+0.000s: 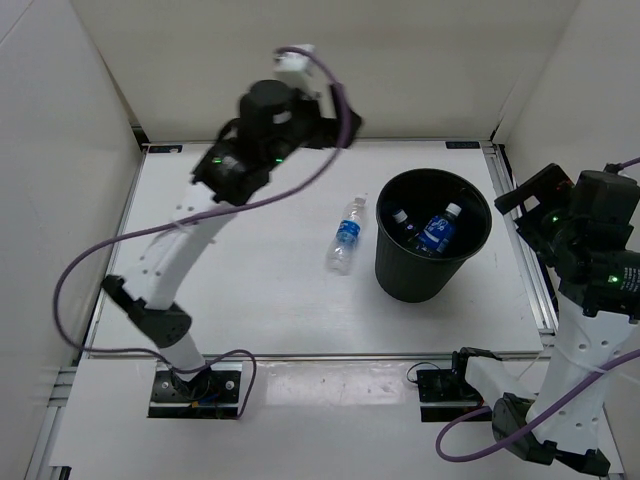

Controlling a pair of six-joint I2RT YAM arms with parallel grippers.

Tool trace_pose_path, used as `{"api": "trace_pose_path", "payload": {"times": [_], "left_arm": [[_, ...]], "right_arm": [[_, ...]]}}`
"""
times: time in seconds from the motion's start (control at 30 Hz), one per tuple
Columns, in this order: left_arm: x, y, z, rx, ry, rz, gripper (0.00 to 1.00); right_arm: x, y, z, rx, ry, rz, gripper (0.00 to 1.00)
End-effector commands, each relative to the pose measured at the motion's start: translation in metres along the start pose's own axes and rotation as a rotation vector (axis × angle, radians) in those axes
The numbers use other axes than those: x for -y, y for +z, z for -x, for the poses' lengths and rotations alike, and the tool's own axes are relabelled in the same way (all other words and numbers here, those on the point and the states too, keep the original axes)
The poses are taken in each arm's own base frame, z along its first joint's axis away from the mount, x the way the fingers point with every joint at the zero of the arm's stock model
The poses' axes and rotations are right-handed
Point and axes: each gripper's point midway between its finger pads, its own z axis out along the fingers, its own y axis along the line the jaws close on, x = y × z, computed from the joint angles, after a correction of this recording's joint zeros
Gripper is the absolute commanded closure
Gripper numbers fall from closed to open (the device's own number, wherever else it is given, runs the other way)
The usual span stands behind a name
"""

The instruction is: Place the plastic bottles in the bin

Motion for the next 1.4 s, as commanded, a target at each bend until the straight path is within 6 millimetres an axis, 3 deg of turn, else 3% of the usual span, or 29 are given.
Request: {"api": "trace_pose_path", "payload": {"times": [0.0,0.07,0.13,0.17,0.27,0.3,0.37,0.5,0.77,0.83,0.87,1.0,1.17,1.23,1.27,1.3,1.37], "left_arm": [[-0.085,-0.016,-0.023,-0.069,-0.086,0.171,0.00],[-0.097,-0.005,-0.066,-0.195,-0.118,0.131,0.00],[-0.103,0.004,-0.088,-0.251,-0.106,0.134,0.00],[-0.112,0.013,-0.109,-0.293,-0.097,0.148,0.00],[-0.115,0.027,-0.138,-0.345,-0.114,0.106,0.00],[-0.118,0.033,-0.163,-0.396,-0.124,0.090,0.00],[-0.115,0.042,-0.179,-0.427,-0.154,0.028,0.00],[-0.124,0.060,-0.229,-0.526,-0.192,0.017,0.00],[-0.133,0.096,-0.267,-0.591,-0.235,0.011,0.00],[-0.124,0.103,-0.282,-0.617,-0.228,-0.002,0.00],[-0.133,0.107,-0.299,-0.644,-0.239,0.027,0.02],[-0.145,0.108,-0.341,-0.716,-0.261,0.084,0.05],[-0.151,0.114,-0.361,-0.741,-0.254,0.110,0.05],[-0.148,0.113,-0.367,-0.761,-0.266,0.089,0.14],[-0.148,0.109,-0.374,-0.779,-0.272,0.087,0.22],[-0.149,0.105,-0.375,-0.785,-0.272,0.090,0.39],[-0.152,0.096,-0.377,-0.792,-0.268,0.113,0.51]], "right_arm": [[-0.006,0.003,0.005,0.016,-0.025,0.030,0.00],[-0.006,0.005,0.001,-0.001,-0.025,0.034,0.00],[-0.008,0.007,-0.004,-0.028,-0.035,0.049,0.00],[-0.006,0.011,-0.009,-0.048,-0.035,0.045,0.00],[-0.009,0.014,-0.018,-0.092,-0.034,0.067,0.00],[-0.008,0.016,-0.022,-0.109,-0.034,0.068,0.00],[-0.010,0.019,-0.031,-0.142,-0.032,0.093,0.00],[-0.015,0.023,-0.059,-0.261,-0.002,0.150,0.00],[-0.016,0.022,-0.076,-0.317,-0.064,0.182,0.00],[-0.017,0.020,-0.074,-0.309,-0.074,0.189,0.00],[-0.017,0.023,-0.075,-0.316,-0.073,0.183,0.00],[-0.020,0.017,-0.084,-0.362,-0.100,0.219,0.00],[-0.021,0.012,-0.087,-0.374,-0.109,0.240,0.00],[-0.020,0.010,-0.090,-0.380,-0.108,0.247,0.00],[-0.018,0.012,-0.093,-0.390,-0.106,0.240,0.00],[-0.018,0.009,-0.092,-0.381,-0.108,0.246,0.00],[-0.015,0.009,-0.093,-0.375,-0.109,0.240,0.00]]}}
